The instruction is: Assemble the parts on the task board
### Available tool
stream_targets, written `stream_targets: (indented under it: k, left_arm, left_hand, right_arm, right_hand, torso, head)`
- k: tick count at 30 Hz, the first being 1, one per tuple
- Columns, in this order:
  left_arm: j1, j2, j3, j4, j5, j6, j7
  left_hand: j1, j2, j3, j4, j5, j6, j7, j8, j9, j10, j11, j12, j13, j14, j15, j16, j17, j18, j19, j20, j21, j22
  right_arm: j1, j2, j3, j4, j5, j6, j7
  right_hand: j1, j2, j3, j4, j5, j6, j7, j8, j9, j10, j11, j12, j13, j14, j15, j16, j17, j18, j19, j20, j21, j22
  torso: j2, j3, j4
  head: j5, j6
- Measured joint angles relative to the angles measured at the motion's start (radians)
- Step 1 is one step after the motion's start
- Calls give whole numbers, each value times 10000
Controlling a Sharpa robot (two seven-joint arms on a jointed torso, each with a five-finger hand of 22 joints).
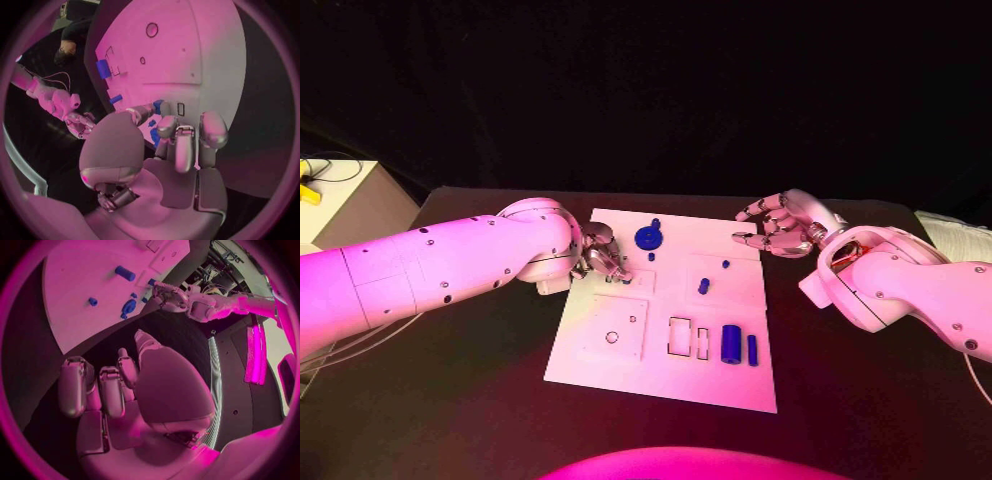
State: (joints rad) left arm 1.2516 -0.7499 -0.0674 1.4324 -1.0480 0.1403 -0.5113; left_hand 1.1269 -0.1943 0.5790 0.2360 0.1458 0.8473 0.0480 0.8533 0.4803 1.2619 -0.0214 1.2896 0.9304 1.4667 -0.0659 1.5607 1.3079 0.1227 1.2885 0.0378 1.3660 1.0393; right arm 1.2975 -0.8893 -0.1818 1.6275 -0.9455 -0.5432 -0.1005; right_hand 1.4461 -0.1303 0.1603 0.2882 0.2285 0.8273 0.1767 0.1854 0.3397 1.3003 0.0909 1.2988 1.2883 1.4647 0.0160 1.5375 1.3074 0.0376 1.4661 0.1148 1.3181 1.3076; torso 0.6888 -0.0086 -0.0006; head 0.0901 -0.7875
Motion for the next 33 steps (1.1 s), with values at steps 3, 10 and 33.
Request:
stream_targets:
  k: [3, 10, 33]
  left_arm:
    - [-3, -33, 22, 85, 5, 1, -3]
    - [-3, -68, 46, 191, 37, 0, -4]
    - [84, -702, 448, 609, 437, -36, 2]
  left_hand:
    - [0, 0, -94, 41, 0, 0, 0, 0, -42, 0, 0, 0, -29, 0, 0, 0, 0, 1, 0, 0, 0, -19]
    - [0, 0, -135, 82, 0, 34, 34, 0, -65, 0, 0, 0, -29, 0, 0, 0, -1, 1, 0, 0, 0, -31]
    - [45, -191, -636, 416, 56, -158, 215, -98, -299, -557, 172, -444, -757, 0, 1, -206, -3, 1, -486, 62, -367, -881]
  right_arm:
    - [-2, 1, 0, -2, 0, 3, -1]
    - [-18, 3, 0, -8, 0, 9, -2]
    - [-49, -10, -1, -29, 0, 20, -5]
  right_hand:
    - [0, 0, 0, 0, 0, 0, 0, 0, 0, 0, 0, 0, 0, 0, 0, 0, 0, 0, 0, 0, 0, 0]
    - [0, 0, 0, 0, 0, 0, 0, 0, 0, 0, 0, 0, 0, 0, 0, 0, 0, 0, 0, 0, 0, -1]
    - [0, 0, 0, 0, 0, 0, 0, 0, 1, 0, 0, 0, 0, 0, 0, 0, 0, 0, 0, 0, 0, 4]
  torso:
    - [-5, -4, 2]
    - [-6, -9, 0]
    - [-5, 11, 0]
  head:
    - [7, 4]
    - [12, 7]
    - [-8, 38]
